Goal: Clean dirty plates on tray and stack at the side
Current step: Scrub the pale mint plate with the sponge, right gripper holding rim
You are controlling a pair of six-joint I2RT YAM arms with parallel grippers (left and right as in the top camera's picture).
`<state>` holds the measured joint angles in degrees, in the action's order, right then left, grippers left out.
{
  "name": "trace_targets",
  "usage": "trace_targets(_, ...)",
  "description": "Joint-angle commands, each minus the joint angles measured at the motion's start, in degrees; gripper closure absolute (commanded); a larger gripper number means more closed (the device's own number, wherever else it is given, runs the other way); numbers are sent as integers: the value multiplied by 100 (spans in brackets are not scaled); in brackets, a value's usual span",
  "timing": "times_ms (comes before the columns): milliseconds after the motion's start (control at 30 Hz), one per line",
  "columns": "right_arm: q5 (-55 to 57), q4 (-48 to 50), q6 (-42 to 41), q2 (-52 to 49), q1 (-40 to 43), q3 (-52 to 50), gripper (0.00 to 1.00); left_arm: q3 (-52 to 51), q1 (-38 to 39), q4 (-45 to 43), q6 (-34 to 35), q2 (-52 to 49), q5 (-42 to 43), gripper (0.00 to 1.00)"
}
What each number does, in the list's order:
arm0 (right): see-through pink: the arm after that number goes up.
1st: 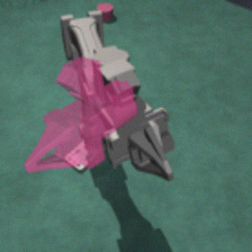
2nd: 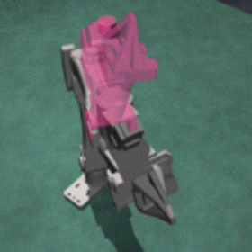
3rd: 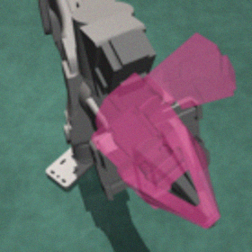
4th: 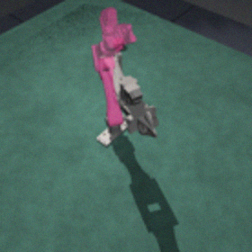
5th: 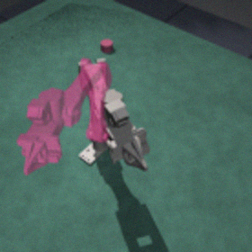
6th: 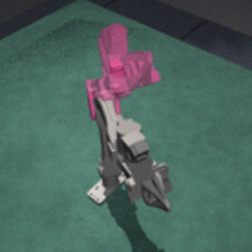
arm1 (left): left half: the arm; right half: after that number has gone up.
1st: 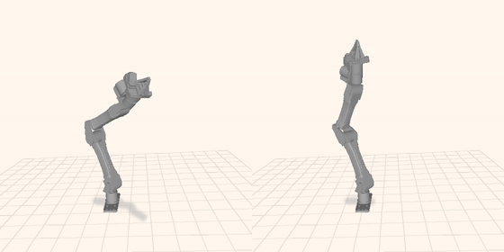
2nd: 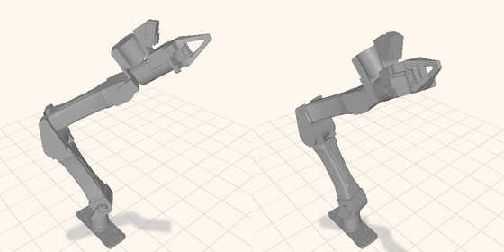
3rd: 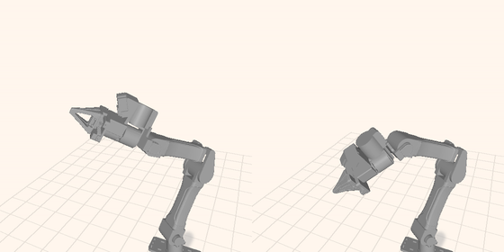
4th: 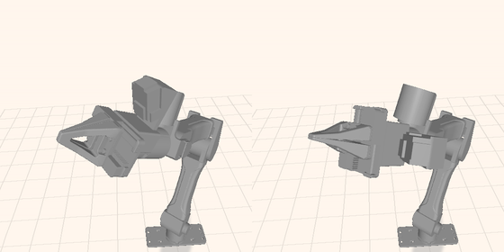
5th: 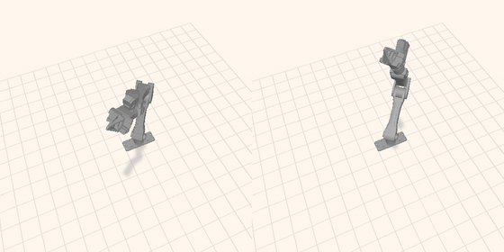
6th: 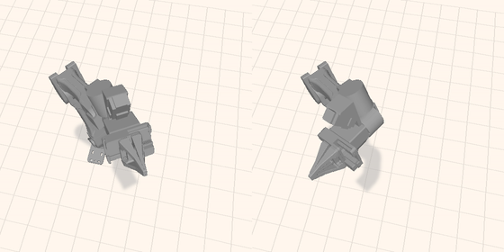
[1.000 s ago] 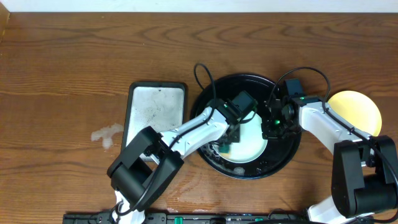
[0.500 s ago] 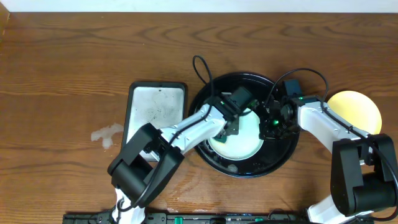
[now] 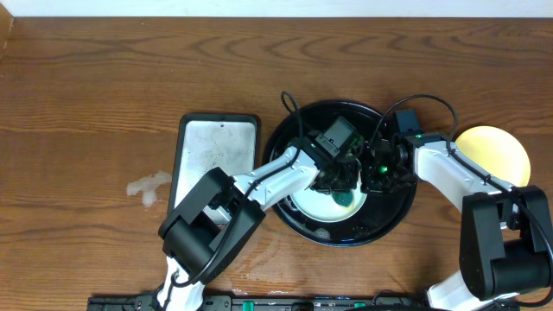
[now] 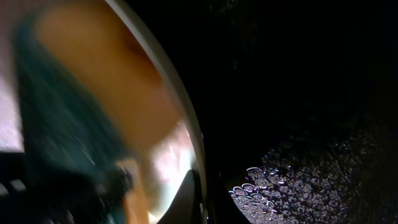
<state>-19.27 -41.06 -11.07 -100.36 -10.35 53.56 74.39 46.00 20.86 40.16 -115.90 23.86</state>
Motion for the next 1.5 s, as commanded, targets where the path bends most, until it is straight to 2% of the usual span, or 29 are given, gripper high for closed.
trace_targets(0,442,-9,81,-149,-20,-87,99,-118,96,68,-26,-210,743,92)
trace_targets(133,442,-22,81,-149,-24,-87,99,-120,70,341,-199,-210,726,92)
trace_targets(233,444,-50,81,-149,-22,-87,99,-118,-39,680,-199,-210,302,92)
trace_targets(567,444,-50,83,-149,-20,-87,99,-98,-623,2295,-199,-184,-2841,93)
trace_targets(800,553,-57,83,-149,-17,-87,99,151,-730,2706,-197,-52,-4264,93)
trace_targets(867,551,-63,83,-149,-17,-87,99,208,-730,2579,-195,-50,-4151,93)
trace_targets(933,553,-70,83,-149,-17,-87,99,208,-730,2315,-195,-52,-3657,93)
trace_targets(1100,551,-76,83,-149,-17,-87,99,179,-730,1370,-160,-153,-1565,93)
trace_targets(1233,551,-72,83,-149,-17,-85,99,179,-660,811,208,-380,-393,92)
trace_targets(1467,551,-74,83,-149,-17,-85,99,181,-223,656,214,-509,155,92)
